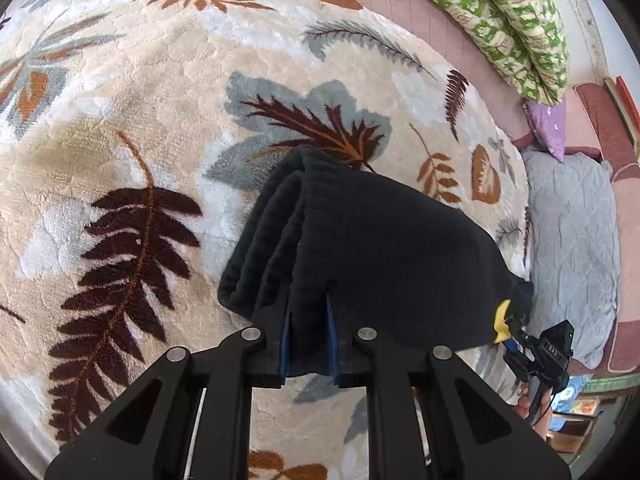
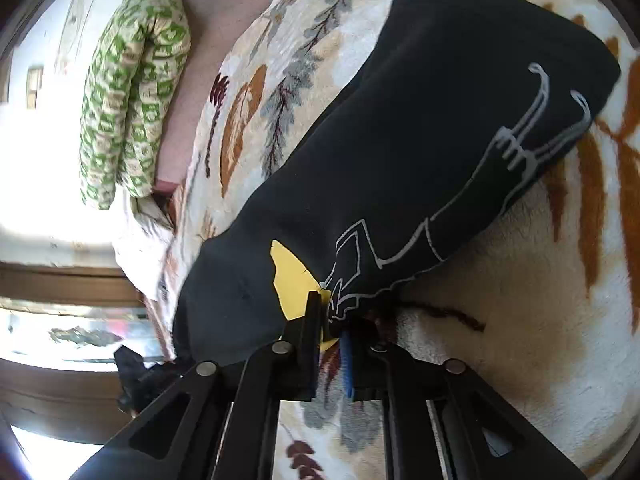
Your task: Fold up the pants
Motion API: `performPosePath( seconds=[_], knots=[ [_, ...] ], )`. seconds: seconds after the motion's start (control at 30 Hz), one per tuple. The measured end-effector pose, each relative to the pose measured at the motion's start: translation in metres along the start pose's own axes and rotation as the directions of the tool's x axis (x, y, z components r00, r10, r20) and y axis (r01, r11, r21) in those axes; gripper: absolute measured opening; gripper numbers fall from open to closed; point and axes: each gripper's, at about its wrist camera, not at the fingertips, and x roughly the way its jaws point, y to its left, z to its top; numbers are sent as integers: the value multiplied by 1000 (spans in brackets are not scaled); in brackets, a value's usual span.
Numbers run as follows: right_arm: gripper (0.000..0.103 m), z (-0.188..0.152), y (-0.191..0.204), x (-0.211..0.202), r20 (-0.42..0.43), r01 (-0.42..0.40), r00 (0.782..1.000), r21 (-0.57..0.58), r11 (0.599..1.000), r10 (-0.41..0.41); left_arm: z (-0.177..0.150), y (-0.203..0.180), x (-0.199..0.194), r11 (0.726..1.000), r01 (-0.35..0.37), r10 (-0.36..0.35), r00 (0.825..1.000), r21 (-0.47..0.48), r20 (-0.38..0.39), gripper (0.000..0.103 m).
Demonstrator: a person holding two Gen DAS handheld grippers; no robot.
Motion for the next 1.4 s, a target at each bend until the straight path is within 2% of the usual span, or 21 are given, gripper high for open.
performPosePath(
  seconds=[0.07, 0.1, 0.2, 0.3, 0.37, 0.43, 0.5, 0.57, 0.63, 0.7, 0.73, 0.77, 0.8, 0.87, 0.97, 1.03, 1.1, 1.27, 1.37, 1.4],
  knots=[
    [37, 0, 3, -8, -12, -12, 1000, -5, 1000, 11, -3, -2, -6, 1000, 12, -12, 1000, 21, -24, 16],
    [40, -1, 5, -16, -16, 4, 1000, -17, 1000, -4, -7, -4, -12, 999, 14, -13, 1000, 41, -26, 16],
    [40, -3, 11, -52, 4, 5, 1000, -80, 997, -5, -18, -16, -36, 993, -6, 4, 1000, 121, 14, 19],
    [42, 8, 11, -101, 126, 32, 992, -136, 990, -15, -26, -50, -54, 965, -40, 23, 998, 260, 67, 19],
    [43, 24, 9, -121, 206, 111, 975, -158, 981, -78, -26, -76, -53, 946, -46, 22, 997, 322, 77, 24],
    [44, 41, 9, -123, 219, 139, 970, -162, 977, -101, -24, -109, -42, 925, -53, 29, 997, 377, 69, 30],
    [44, 57, 9, -112, 190, 158, 974, -174, 972, -125, -18, -137, -26, 908, -68, 50, 997, 414, 54, 30],
    [43, 70, 14, -96, 202, 238, 960, -211, 948, -196, -14, -167, -8, 881, -77, 66, 997, 466, 40, 31],
    [43, 78, 16, -87, 225, 273, 949, -232, 934, -222, -12, -186, 2, 851, -117, 101, 993, 512, 58, 31],
    [44, 86, 18, -78, 210, 287, 949, -255, 923, -237, -5, -196, 9, 815, -188, 155, 982, 548, 107, 31],
    [44, 88, 17, -74, 190, 298, 949, -278, 913, -252, 0, -193, 8, 813, -211, 170, 977, 542, 126, 31],
    [44, 90, 19, -70, 189, 320, 943, -295, 900, -273, 5, -188, 6, 819, -221, 176, 975, 530, 136, 31],
    [44, 91, 20, -68, 192, 343, 936, -317, 884, -294, 15, -176, 0, 837, -227, 180, 973, 498, 142, 31],
    [45, 93, 19, -67, 193, 360, 931, -349, 865, -310, 37, -141, -13, 887, -220, 184, 975, 407, 127, 31],
    [56, 98, 15, -70, 179, 306, 950, -365, 879, -256, 61, -93, -23, 939, -200, 184, 979, 278, 83, 31],
    [56, 99, 12, -67, 152, 281, 959, -369, 886, -241, 69, -62, -24, 972, -142, 140, 990, 187, 21, 30],
    [56, 99, 9, -63, 128, 252, 967, -364, 897, -220, 71, -50, -19, 982, -105, 110, 994, 158, -23, 30],
    [56, 101, 6, -58, 129, 217, 974, -325, 920, -184, 65, -43, -3, 986, -84, 98, 991, 146, -92, 31],
    [56, 100, 9, -52, 113, 238, 971, -336, 911, -212, 62, -42, 8, 980, -122, 144, 980, 158, -140, 36],
    [56, 101, 10, -52, 113, 241, 970, -337, 910, -215, 59, -40, 11, 972, -171, 195, 969, 159, -152, 36]
  ],
)
